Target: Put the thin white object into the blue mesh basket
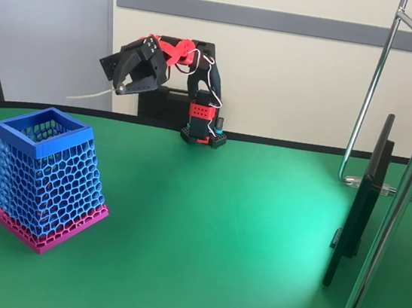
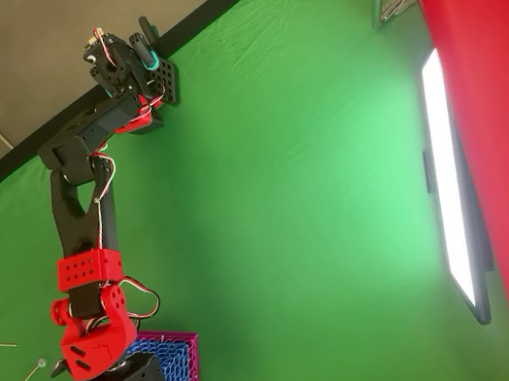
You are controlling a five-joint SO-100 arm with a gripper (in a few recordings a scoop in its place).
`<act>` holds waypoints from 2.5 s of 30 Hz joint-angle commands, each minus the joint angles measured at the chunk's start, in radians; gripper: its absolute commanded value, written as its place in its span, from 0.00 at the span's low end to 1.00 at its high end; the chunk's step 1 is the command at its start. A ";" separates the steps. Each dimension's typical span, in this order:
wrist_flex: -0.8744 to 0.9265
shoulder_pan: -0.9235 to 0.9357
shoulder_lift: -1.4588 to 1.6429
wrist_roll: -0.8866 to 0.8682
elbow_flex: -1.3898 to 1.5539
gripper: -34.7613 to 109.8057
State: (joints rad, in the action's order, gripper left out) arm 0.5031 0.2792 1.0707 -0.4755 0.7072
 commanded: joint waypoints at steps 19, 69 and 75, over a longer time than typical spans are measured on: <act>-0.025 0.161 -0.120 -0.264 -0.100 0.24; -0.023 0.341 1.292 0.150 1.335 0.37; 0.130 0.227 1.566 0.307 1.552 0.37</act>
State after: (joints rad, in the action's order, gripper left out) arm 0.5952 0.5461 2.5403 -0.2178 2.2089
